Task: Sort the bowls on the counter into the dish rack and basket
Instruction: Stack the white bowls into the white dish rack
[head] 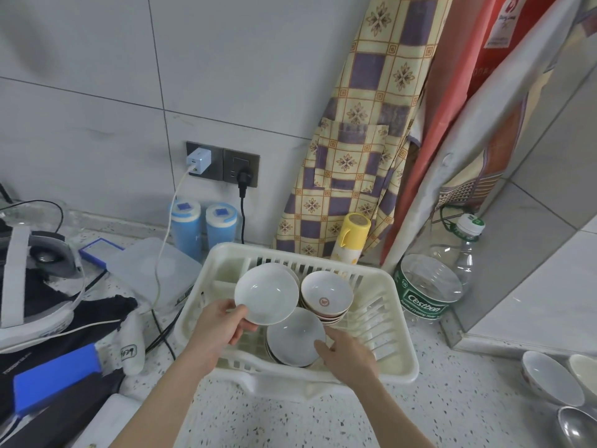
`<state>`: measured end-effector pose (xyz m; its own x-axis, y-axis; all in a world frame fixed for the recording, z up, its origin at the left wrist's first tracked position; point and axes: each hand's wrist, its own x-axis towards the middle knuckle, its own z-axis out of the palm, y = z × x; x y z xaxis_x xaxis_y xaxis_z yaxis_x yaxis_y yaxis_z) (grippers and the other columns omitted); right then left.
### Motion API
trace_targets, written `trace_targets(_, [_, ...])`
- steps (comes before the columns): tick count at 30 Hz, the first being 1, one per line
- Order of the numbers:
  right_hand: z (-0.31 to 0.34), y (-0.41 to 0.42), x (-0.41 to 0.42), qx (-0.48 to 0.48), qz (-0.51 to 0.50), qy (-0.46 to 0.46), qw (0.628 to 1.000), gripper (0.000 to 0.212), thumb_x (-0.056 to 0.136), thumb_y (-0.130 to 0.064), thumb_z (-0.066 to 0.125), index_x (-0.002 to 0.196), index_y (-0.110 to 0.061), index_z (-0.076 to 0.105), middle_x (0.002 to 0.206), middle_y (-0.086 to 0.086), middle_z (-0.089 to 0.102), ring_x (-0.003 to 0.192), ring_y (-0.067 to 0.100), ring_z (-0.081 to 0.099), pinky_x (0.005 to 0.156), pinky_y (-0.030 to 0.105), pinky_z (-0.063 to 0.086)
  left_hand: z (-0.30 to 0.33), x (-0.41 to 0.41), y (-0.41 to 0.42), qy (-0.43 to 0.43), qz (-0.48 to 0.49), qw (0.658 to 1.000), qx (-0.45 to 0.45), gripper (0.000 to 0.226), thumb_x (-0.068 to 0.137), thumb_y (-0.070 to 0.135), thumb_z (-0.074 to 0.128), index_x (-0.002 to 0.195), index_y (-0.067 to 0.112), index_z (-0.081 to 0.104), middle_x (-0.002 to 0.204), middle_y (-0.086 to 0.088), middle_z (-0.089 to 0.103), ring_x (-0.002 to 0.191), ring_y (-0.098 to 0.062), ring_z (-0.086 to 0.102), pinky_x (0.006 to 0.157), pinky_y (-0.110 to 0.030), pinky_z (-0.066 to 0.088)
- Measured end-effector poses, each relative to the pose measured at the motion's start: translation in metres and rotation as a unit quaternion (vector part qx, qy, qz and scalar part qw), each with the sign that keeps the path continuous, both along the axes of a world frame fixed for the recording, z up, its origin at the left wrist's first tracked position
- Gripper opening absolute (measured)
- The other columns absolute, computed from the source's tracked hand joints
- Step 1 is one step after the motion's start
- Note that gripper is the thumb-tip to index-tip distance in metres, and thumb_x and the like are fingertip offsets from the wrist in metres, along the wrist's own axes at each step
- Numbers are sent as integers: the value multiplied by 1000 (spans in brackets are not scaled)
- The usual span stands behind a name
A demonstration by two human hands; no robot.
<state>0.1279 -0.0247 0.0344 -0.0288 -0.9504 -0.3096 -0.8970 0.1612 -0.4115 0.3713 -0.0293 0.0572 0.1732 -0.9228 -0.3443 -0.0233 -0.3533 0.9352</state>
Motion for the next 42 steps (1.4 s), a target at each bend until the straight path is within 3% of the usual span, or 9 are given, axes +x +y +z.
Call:
trace_targets(3, [0,3,2,-18,-27,2,999,51,91,-62,38,139,-47,44,111,-9,69,108,17,63,87,32,49,3,0,1,-19,-29,999,19,20,85,8,52,96,8,69,69,-13,75,35,-5,33,37,-16,30])
trace_targets(10, [11,8,-5,-65,-145,-141,977,34,91,-59,41,93,-36,66,70,-12,70,77,6,62,74,31,49,7,2,-2,-77,-134,987,54,18,88,14,51,98,12,66,73,-10,76,37,-5,29,42,-17,26])
trace_targets(15, [15,7,-8,-31,-105,-232,967,45,76,-72,43,86,-39,70,71,-14,74,87,7,65,76,33,46,6,-10,-6,-121,-185,972,82,12,85,22,56,92,19,66,72,-2,77,51,-5,49,52,-21,36])
trace_targets(19, [14,4,-9,-21,-92,-259,961,20,78,-46,61,91,-38,73,76,-10,75,87,15,67,81,38,49,3,-23,-9,-121,-213,967,72,8,88,16,59,88,19,66,69,8,70,47,5,61,51,-12,43])
trace_targets(24, [12,3,-11,-14,-85,-214,973,35,77,-25,58,108,-40,65,71,-10,75,86,14,67,81,36,52,7,-29,-9,-136,-254,955,73,17,90,16,59,102,28,58,87,7,66,70,-6,59,54,-10,45])
trace_targets(26, [11,3,-10,-6,-75,-191,979,33,78,-26,56,107,-39,62,68,-14,73,84,13,66,74,32,51,6,-31,-10,-140,-245,957,71,29,88,13,60,109,31,52,101,4,65,78,-12,67,59,-17,47])
trace_targets(30, [12,4,-9,4,-65,-171,983,30,78,-29,55,105,-43,57,65,-21,71,76,9,65,62,27,44,0,-37,-12,-126,-238,961,58,32,87,-2,55,90,29,51,101,9,61,54,-10,72,41,-14,47])
trace_targets(36, [12,3,-6,7,-64,-161,985,41,78,-32,53,119,-37,54,68,-22,72,65,5,58,57,24,40,-16,-30,-17,-219,-229,946,69,27,79,18,63,102,29,54,108,21,60,89,-16,72,92,-39,53])
trace_targets(42, [7,2,-5,9,-48,-129,990,43,81,-41,53,125,-43,52,78,-19,74,66,3,57,64,24,44,-22,-31,-16,-294,-201,933,53,25,79,28,63,102,32,54,103,19,63,89,-10,65,80,-31,50])
